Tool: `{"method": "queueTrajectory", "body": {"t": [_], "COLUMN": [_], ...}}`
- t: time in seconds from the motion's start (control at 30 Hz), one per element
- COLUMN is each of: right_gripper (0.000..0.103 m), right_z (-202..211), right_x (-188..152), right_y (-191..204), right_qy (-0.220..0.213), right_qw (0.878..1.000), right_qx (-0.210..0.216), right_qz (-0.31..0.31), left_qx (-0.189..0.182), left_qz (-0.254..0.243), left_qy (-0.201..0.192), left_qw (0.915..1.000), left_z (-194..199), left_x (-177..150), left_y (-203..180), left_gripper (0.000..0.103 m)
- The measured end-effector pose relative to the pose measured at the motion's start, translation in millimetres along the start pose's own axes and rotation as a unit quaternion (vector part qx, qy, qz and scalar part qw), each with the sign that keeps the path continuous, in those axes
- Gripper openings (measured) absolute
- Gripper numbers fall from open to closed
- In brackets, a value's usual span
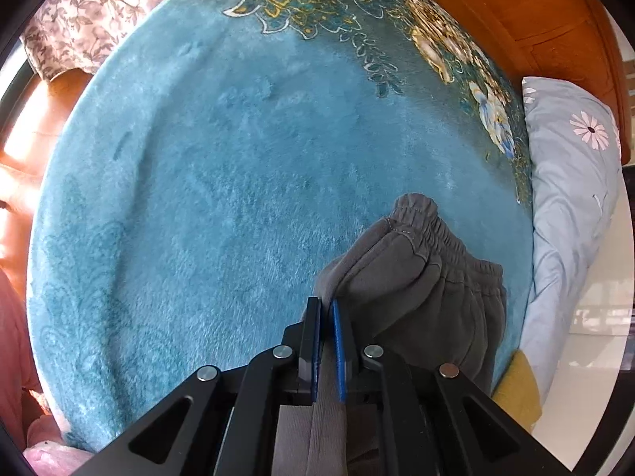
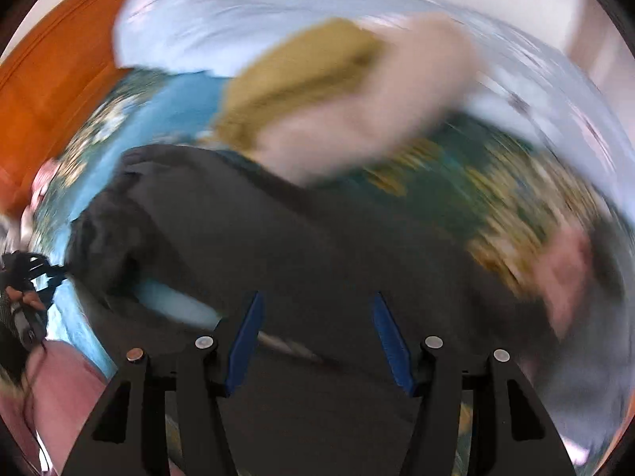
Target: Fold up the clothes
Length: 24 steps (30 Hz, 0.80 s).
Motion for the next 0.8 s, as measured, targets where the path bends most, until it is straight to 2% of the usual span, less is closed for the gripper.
{"method": "queueTrajectory", "body": {"t": [0.07, 0.17, 0.33, 0.4, 0.43, 0.47, 0.5, 0.53, 0.57, 0.67, 0.73, 0.8], "right_gripper": [0.059, 0.059, 0.060, 0.060, 0.057, 0.048, 0.021, 0.009, 0.007, 0.006, 0.005, 0.005], "right_z": [7, 8, -18, -29, -34, -38, -36, -30, -22, 25, 66, 85], "right_x": [-23, -52, -71, -79, -83, -86, -89, -89, -89, -73, -63, -62], "right_y": [-33, -55, -47, -41, -38, -38, -36, -34, -31, -18, -12, -13], "right_qy": [0.014, 0.029, 0.076, 0.087, 0.090, 0.093, 0.094, 0.088, 0.079, 0.007, -0.055, -0.088], "right_qw": [0.999, 0.998, 0.995, 0.994, 0.994, 0.994, 0.995, 0.995, 0.995, 0.996, 0.994, 0.991], "right_qx": [-0.004, 0.002, 0.048, 0.052, 0.051, 0.041, 0.030, 0.039, 0.049, 0.086, 0.097, 0.096], "right_qz": [-0.036, -0.055, -0.040, -0.037, -0.035, -0.031, -0.025, -0.025, -0.025, -0.002, 0.020, 0.033], "left_qx": [-0.004, -0.008, -0.020, -0.030, -0.034, -0.037, -0.040, -0.043, -0.044, -0.055, -0.066, -0.077], "left_qz": [0.005, 0.005, -0.002, 0.006, 0.011, 0.015, 0.020, 0.024, 0.026, 0.040, 0.050, 0.056], "left_qy": [0.000, -0.002, 0.002, 0.007, 0.008, 0.009, 0.010, 0.010, 0.010, 0.007, 0.007, 0.010], "left_qw": [1.0000, 1.0000, 0.9998, 0.9995, 0.9993, 0.9992, 0.9990, 0.9987, 0.9986, 0.9976, 0.9965, 0.9954], "left_z": [5, 12, 16, 17, 18, 19, 19, 20, 21, 23, 24, 25], "left_x": [-2, -4, -4, -5, -5, -6, -6, -6, -6, -6, -5, -3], "left_y": [3, 2, -4, -3, -2, -1, 0, 1, 1, 3, 5, 6], "left_gripper": [0.009, 0.009, 0.009, 0.009, 0.009, 0.009, 0.009, 0.009, 0.009, 0.009, 0.009, 0.008]}}
Point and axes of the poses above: each gripper's, at about its wrist camera, not at the fingertips, and z roughly against the way its jaws point, y to its left, x to its top, the point moved 7 cm from there along -z, roughly the way its jaws point, and after that the axes turned 1 degree about -y, right-handed, at the moved point
